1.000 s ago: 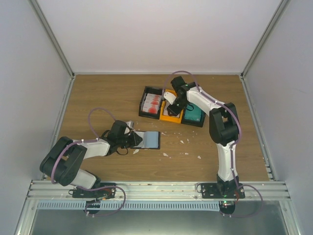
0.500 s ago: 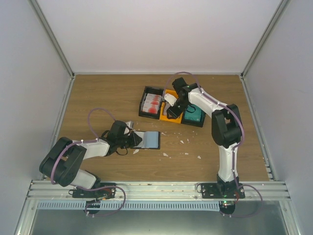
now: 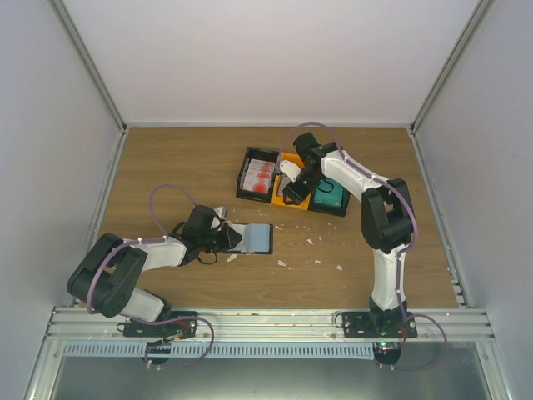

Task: Put the credit cards into the card holder
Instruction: Pick up the credit card from the storage box.

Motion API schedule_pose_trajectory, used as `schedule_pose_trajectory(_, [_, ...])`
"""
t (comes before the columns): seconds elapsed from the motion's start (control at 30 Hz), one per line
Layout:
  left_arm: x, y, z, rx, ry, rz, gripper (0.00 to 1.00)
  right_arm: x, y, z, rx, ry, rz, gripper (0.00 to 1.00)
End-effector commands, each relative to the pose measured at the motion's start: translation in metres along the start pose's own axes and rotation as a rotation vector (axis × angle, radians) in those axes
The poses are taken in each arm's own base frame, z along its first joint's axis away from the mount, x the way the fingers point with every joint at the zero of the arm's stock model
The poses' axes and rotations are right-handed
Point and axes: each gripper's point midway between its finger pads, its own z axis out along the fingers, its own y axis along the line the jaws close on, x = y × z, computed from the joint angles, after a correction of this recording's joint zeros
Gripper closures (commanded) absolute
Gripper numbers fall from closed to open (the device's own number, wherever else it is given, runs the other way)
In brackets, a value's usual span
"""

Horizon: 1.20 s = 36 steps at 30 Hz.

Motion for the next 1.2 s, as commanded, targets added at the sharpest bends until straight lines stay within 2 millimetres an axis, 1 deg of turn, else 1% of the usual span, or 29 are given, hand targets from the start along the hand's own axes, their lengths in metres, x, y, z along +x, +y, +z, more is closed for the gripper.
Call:
schedule_pose_trajectory(0.0, [0.001, 0.001, 0.0, 0.01, -0.003, 0.021, 0.8, -0.015, -0.016, -0.01, 0.097, -0.027, -0.017, 0.39])
schedule_pose_trajectory(0.07, [0.0, 0.0, 0.0, 0.012, -0.002, 0.023, 0.8, -0.013, -0.023, -0.004, 0.126, -0.009, -0.016, 0.36])
schedule_pose_trajectory(0.17, [0.0, 0.0, 0.001, 0.013, 0.003, 0.021, 0.8, -0.01, -0.026, 0.007, 0.133, 0.02, -0.021, 0.33])
schedule_pose_trajectory(0.3, [0.0, 0.0, 0.002, 0.011, 0.007, 0.022, 0.8, -0.006, -0.018, 0.021, 0.094, 0.048, -0.04, 0.32])
schedule_pose_trajectory(0.43, [0.0, 0.0, 0.003, 0.013, 0.009, 0.022, 0.8, -0.003, -0.006, 0.027, 0.049, 0.061, -0.057, 0.33])
schedule_pose_trajectory(0.57, [0.001, -0.001, 0.002, 0.014, 0.01, 0.022, 0.8, -0.005, 0.005, 0.019, 0.014, 0.048, -0.066, 0.37])
schedule_pose_trajectory(0.73, [0.0, -0.001, 0.001, 0.012, 0.007, 0.022, 0.8, -0.01, 0.01, 0.006, 0.011, 0.022, -0.074, 0.45])
schedule_pose_trajectory(0.83, [-0.001, -0.002, 0.001, 0.013, 0.005, 0.022, 0.8, -0.007, 0.011, 0.005, 0.011, 0.027, -0.068, 0.51])
schedule_pose_trajectory(0.9, [-0.002, -0.002, 0.0, 0.012, 0.002, 0.02, 0.8, -0.004, 0.007, 0.005, 0.028, 0.042, -0.052, 0.55])
schedule_pose_trajectory(0.97, [-0.003, -0.002, 0.0, 0.01, -0.002, 0.019, 0.8, -0.002, 0.007, 0.005, 0.035, 0.051, -0.046, 0.58])
schedule_pose_trajectory(1.07, [-0.003, -0.002, -0.001, 0.008, -0.002, 0.019, 0.8, -0.001, 0.006, 0.005, 0.041, 0.054, -0.042, 0.62])
schedule_pose_trajectory(1.17, [-0.002, -0.002, -0.001, 0.007, 0.001, 0.018, 0.8, -0.001, 0.004, 0.005, 0.053, 0.053, -0.038, 0.69])
